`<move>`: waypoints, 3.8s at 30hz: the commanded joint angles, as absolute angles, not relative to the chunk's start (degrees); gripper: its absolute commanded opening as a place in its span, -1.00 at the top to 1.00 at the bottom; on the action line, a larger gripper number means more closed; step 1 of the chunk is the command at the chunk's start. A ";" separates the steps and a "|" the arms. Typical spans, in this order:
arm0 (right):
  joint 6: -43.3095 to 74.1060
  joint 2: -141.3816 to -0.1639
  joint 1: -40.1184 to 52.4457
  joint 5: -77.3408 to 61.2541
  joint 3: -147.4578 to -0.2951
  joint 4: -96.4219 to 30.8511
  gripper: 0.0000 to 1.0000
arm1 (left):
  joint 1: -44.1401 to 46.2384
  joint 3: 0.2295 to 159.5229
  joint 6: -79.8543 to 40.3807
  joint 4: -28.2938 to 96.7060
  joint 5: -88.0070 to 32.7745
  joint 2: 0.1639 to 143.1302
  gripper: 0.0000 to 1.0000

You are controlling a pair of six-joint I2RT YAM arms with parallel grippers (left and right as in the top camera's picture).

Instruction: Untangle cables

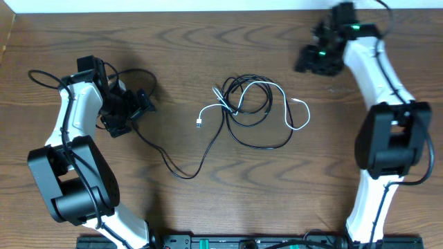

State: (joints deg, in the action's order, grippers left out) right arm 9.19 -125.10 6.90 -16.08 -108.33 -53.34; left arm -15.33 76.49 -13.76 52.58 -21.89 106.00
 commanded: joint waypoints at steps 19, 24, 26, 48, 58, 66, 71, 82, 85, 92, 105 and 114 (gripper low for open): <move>28.56 -123.24 27.94 -12.78 -109.27 -45.63 0.25 | -15.57 76.38 -14.31 52.82 -21.39 106.37 -0.95; 34.26 -123.24 30.46 -12.78 -109.27 -46.17 0.70 | -15.57 76.38 -14.31 52.82 -21.39 106.37 -0.96; 37.78 -123.24 30.89 -12.86 -109.27 -46.35 0.71 | -15.57 76.40 -14.31 52.82 -21.39 106.37 -0.96; 29.85 -123.20 37.12 -4.86 -109.32 -52.18 0.28 | -15.57 76.38 -14.31 52.82 -21.39 106.37 -0.96; 36.82 -115.28 31.09 -8.69 -109.82 -48.97 -0.99 | -15.57 76.38 -14.31 52.82 -21.39 106.37 -0.96; 46.54 -114.67 27.88 -5.50 -107.72 -55.86 -0.99 | -15.57 76.38 -14.31 52.82 -21.39 106.37 -0.96; 50.30 -115.44 30.87 -5.45 -99.94 -51.22 -0.31 | -15.57 76.38 -14.31 52.82 -21.39 106.37 -0.96; 63.46 -115.44 30.94 0.56 -87.07 -39.22 0.00 | -15.57 76.38 -14.31 52.82 -21.41 106.37 -0.96; 63.99 -115.44 29.93 0.54 -84.58 -32.60 -0.03 | -15.57 76.38 -14.31 52.82 -21.41 106.37 -0.96; 67.72 -115.44 27.05 0.89 -83.92 -26.20 0.17 | -15.57 76.40 -14.31 52.80 -21.39 106.37 -0.96; 68.79 -115.44 30.04 0.93 -83.85 -28.51 0.30 | -15.57 76.38 -14.31 52.80 -21.39 106.37 -0.96; 57.74 -113.65 28.73 -0.69 -84.05 -28.73 0.98 | -15.57 76.38 -14.31 52.80 -21.39 106.37 -0.96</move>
